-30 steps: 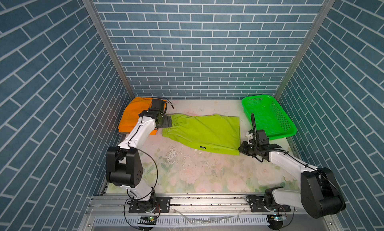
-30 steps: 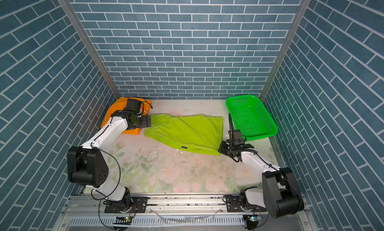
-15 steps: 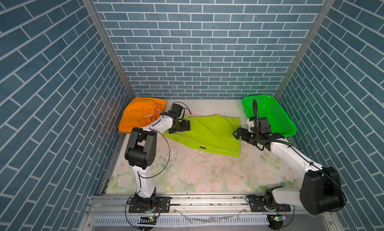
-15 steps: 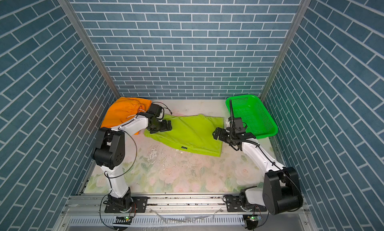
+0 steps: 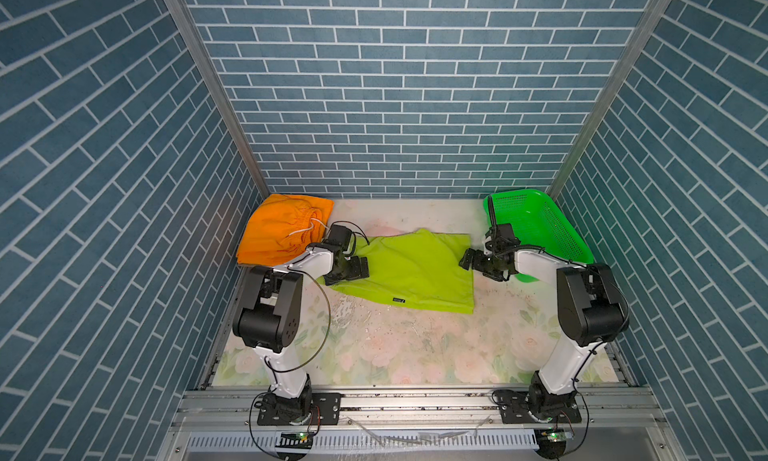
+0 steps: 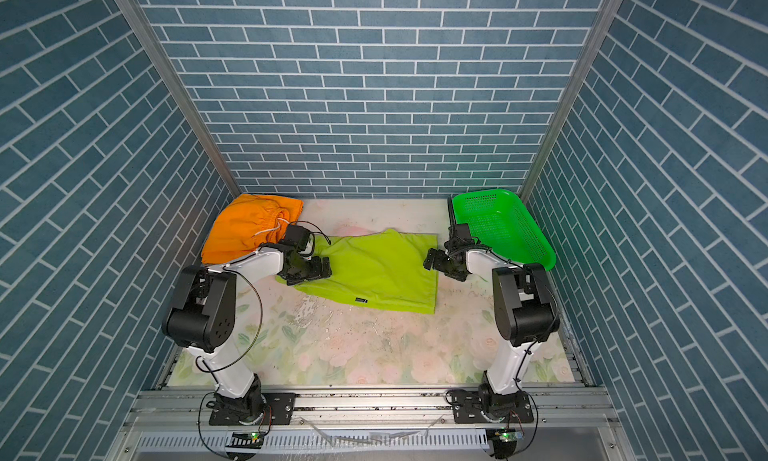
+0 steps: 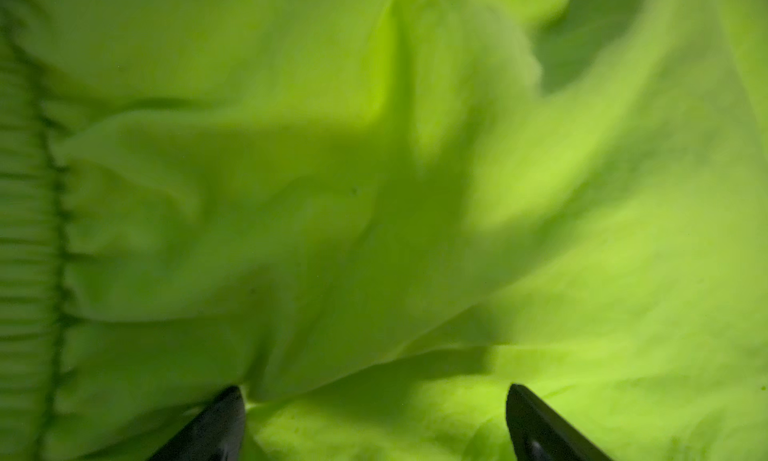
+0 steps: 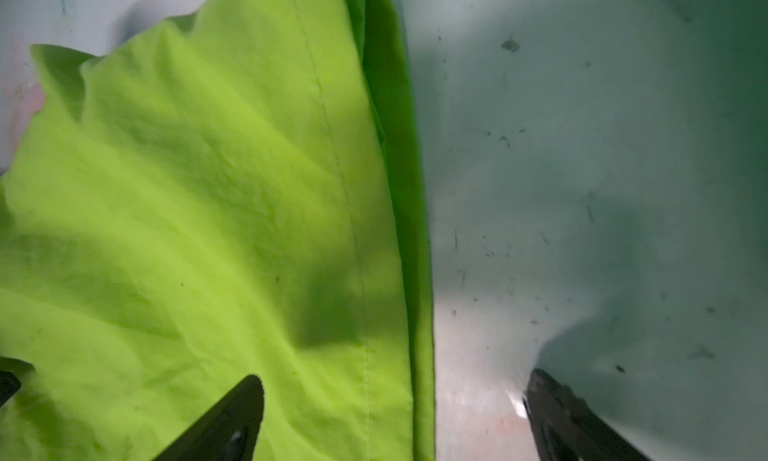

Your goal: Fold and stack the shorts

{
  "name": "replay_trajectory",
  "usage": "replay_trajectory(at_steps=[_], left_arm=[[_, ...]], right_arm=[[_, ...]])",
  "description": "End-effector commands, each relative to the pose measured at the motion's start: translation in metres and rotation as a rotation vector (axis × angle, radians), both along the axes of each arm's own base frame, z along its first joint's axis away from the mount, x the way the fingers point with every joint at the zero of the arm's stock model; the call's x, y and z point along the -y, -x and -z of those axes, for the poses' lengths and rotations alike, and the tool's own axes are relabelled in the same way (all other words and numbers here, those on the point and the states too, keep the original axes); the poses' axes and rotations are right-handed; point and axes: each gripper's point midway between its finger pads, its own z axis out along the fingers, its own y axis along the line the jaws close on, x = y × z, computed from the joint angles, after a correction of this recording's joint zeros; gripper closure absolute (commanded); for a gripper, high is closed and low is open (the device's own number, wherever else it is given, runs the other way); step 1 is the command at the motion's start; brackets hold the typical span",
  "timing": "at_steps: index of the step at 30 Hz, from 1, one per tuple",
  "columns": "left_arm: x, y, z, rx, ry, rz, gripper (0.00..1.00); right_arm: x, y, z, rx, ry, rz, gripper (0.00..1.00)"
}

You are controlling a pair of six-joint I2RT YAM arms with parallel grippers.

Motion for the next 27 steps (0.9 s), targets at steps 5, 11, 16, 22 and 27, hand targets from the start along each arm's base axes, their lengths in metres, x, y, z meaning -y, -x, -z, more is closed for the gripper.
replay_trajectory(at_steps=[5, 11, 16, 22, 27], left_arm=[[0.010, 0.033, 0.012, -0.046, 0.047, 0.005, 0.00], [0.042, 0.062, 0.021, -0.070, 0.075, 0.060, 0.00], [0.070, 0.083, 0.029, -0.094, 0.065, 0.123, 0.00], [0.040, 0.077, 0.005, -0.066, -0.046, 0.112, 0.00], [0.021, 0.049, -0.084, 0.132, -0.154, 0.151, 0.00]], right_arm=[[-0.007, -0.013, 0.034, -0.038, 0.014, -0.033, 0.42], [0.019, -0.029, 0.029, -0.035, 0.056, 0.026, 1.00], [0.045, -0.046, 0.004, 0.005, 0.112, 0.056, 1.00], [0.045, -0.046, -0.001, 0.002, 0.126, 0.046, 0.85], [0.029, -0.044, -0.024, 0.058, 0.091, 0.013, 0.41]])
